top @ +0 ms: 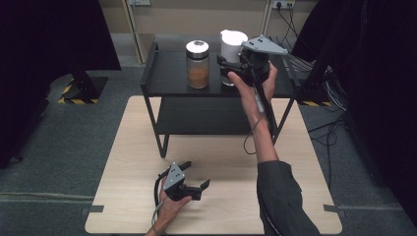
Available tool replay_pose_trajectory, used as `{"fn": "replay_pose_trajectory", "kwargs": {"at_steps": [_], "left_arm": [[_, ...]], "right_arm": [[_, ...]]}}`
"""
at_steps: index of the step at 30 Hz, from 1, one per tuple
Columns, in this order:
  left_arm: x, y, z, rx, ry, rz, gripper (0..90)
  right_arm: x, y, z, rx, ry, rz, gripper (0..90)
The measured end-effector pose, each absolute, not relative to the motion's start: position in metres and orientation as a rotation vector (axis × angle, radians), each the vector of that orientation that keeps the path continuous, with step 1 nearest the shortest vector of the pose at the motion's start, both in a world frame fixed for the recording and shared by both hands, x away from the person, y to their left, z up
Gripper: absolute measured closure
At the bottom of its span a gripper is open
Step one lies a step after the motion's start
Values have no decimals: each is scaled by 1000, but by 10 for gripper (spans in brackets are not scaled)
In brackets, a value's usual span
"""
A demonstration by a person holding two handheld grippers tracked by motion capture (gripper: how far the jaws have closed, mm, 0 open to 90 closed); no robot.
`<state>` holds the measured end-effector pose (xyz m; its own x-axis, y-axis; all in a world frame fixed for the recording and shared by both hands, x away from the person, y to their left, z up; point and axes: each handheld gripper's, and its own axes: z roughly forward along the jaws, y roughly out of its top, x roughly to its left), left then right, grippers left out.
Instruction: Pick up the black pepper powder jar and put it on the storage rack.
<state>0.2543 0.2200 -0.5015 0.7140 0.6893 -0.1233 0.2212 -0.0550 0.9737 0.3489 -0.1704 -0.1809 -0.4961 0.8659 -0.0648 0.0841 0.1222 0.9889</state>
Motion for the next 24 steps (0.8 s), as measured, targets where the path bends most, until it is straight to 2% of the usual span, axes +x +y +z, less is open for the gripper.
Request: {"fn": "replay_pose_trajectory", "kwargs": {"at_steps": [12, 15, 19, 24], "left_arm": [[254, 220, -501, 1619, 755, 448, 13], [254, 220, -501, 1619, 754, 448, 13], [254, 220, -501, 1621, 753, 448, 13], [254, 219, -501, 1623, 752, 449, 13]], "right_arm": [[352, -173, -186, 952, 1702, 1465, 303], [353, -173, -184, 950, 1719, 1465, 232], [352, -175, -185, 955, 1711, 1474, 86], [348, -180, -191, 940, 1702, 1525, 5]]}}
